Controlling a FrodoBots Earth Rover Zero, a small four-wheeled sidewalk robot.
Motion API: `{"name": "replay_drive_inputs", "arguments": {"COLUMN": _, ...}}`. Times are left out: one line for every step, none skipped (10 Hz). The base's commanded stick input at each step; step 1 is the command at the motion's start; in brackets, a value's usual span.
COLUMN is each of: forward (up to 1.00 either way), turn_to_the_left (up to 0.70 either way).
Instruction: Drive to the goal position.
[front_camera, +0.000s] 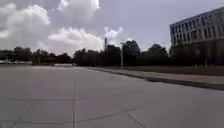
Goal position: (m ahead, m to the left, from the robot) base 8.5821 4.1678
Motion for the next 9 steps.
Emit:
{"name": "replay_drive_inputs", "arguments": {"forward": 0.7, "turn_to_the_left": 0.06}}
{"name": "replay_drive_inputs", "arguments": {"forward": 0.7, "turn_to_the_left": 0.06}}
{"name": "replay_drive_inputs", "arguments": {"forward": 0.7, "turn_to_the_left": -0.07}}
{"name": "replay_drive_inputs", "arguments": {"forward": 0.7, "turn_to_the_left": -0.2}}
{"name": "replay_drive_inputs", "arguments": {"forward": 0.7, "turn_to_the_left": -0.29}}
{"name": "replay_drive_inputs", "arguments": {"forward": 0.7, "turn_to_the_left": -0.19}}
{"name": "replay_drive_inputs", "arguments": {"forward": 0.7, "turn_to_the_left": -0.06}}
{"name": "replay_drive_inputs", "arguments": {"forward": 0.7, "turn_to_the_left": 0.08}}
{"name": "replay_drive_inputs", "arguments": {"forward": 0.7, "turn_to_the_left": 0.21}}
